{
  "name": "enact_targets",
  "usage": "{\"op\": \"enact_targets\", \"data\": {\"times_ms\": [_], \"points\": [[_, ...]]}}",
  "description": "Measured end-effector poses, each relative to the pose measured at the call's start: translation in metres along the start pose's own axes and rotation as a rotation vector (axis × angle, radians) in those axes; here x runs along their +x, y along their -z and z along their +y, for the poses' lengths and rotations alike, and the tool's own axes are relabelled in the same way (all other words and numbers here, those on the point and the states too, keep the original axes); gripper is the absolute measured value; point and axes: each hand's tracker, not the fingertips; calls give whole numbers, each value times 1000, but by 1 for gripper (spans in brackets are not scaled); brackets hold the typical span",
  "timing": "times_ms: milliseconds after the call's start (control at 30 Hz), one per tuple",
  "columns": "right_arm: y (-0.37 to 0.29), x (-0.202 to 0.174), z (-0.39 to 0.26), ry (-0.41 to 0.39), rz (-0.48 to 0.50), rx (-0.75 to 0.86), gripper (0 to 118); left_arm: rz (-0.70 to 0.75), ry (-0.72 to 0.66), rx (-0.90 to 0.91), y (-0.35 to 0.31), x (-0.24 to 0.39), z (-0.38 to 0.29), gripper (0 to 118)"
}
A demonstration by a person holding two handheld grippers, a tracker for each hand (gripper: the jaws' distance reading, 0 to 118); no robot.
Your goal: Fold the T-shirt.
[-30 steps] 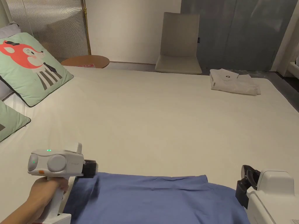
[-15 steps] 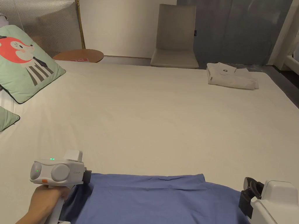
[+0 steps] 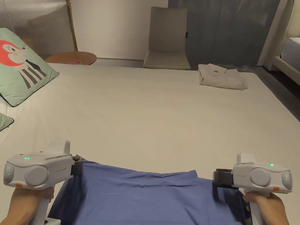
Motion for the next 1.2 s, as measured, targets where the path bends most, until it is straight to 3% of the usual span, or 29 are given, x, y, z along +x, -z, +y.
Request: {"op": "enact_targets", "data": {"times_ms": [67,133,267,400,767,1000,1200], "points": [[8,-2,-4,-30,-9,-37,97,-1,3,0,0,1,1,3],[18,-5,-9,-47,-11,-50,80,1,7,-3,0,-1,0,3],[10,-10,-16,-51,20,-30,9,12,-7,-5,-1,-3,-6,3],[-31,-16,-17,-84,35,75,8,33,-4,-5,-6,-4,-14,3],[-174,-7,-88,-47,159,313,8,33,-73,33,-82,-12,-63,3],[-196,6,-168,-1,185,351,8,0,-97,27,-137,-14,-126,3],[-198,1,-230,32,171,293,8,8,-99,-23,-155,-16,-184,3]]}}
